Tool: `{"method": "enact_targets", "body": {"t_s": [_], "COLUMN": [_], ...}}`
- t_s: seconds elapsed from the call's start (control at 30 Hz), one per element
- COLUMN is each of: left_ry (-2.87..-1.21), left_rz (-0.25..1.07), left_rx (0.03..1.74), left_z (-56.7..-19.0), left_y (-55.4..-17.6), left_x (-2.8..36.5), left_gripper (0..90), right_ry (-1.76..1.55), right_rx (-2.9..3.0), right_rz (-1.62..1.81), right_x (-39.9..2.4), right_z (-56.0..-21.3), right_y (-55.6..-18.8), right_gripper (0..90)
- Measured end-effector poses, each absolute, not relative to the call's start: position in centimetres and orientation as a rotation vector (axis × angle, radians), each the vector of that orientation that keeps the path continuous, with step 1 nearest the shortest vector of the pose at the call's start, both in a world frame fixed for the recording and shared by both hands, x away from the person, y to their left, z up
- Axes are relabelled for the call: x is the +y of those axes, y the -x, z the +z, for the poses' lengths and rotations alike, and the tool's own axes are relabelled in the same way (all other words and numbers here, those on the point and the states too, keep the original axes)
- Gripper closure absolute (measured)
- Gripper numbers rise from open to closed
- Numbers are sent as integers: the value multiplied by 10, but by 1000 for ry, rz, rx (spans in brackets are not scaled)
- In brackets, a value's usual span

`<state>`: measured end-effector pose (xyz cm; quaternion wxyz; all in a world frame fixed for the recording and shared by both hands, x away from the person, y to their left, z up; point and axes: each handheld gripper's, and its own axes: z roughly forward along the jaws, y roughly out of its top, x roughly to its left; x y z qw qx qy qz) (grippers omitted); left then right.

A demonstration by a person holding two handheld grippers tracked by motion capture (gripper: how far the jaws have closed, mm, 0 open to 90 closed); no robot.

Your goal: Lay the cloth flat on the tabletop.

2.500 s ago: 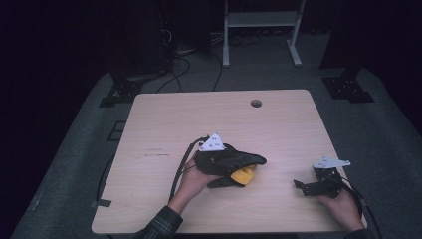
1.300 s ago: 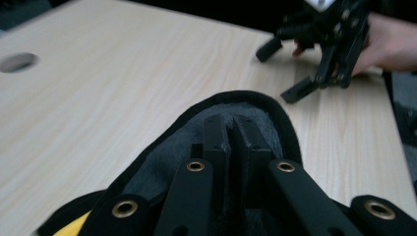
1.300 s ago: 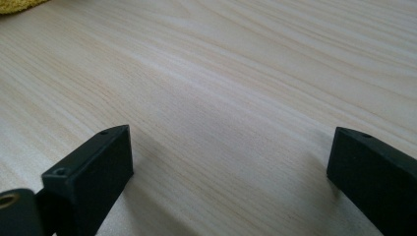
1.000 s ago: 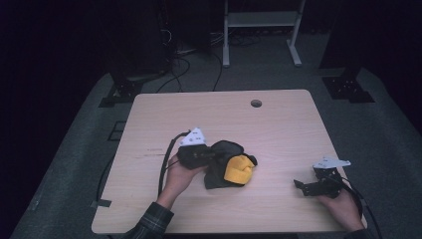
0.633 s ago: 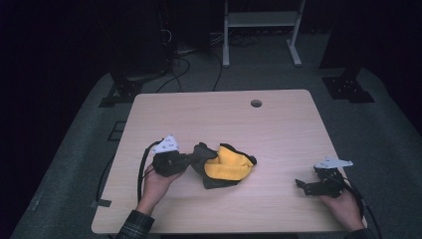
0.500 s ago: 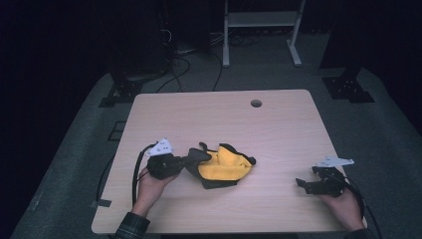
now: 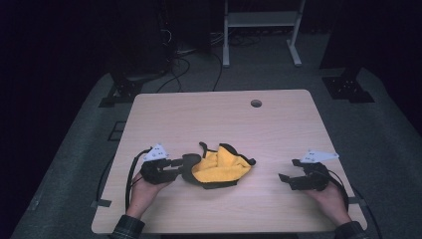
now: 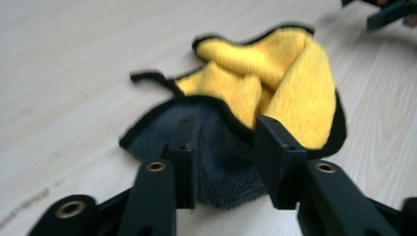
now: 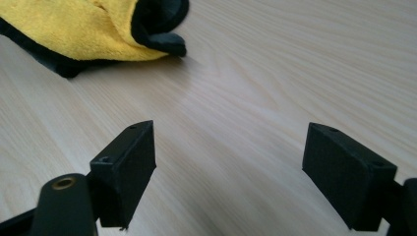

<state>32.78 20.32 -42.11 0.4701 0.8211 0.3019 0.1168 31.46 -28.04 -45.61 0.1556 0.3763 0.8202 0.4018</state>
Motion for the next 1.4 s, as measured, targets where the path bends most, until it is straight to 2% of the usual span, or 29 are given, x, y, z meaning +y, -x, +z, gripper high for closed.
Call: {"method": "enact_targets", "body": {"t_s": [0.13,0.27,0.63,0.9,1.13,1.4], "left_ry": [-1995,-2016,-2186,-2216,-2173,-2152], "left_rz": [305,309,342,375,356,298], "left_rx": [745,760,815,877,924,925], "left_z": [-415,-418,-440,-446,-447,-448], "left_y": [-330,-340,-367,-365,-370,-375], "left_x": [197,186,154,176,193,199], "left_gripper": [512,457,421,512,524,673], "right_ry": [-1057,-1019,-959,-957,-958,-918], "right_rx": [2376,2397,2449,2458,2460,2482], "right_rz": [1169,1177,1202,1191,1198,1233], "right_x": [-265,-249,-221,-217,-217,-214], "right_z": [-454,-453,-454,-459,-459,-459], "right_y": [-322,-328,-345,-351,-352,-360], "right_gripper": [194,207,214,215,227,321]}}
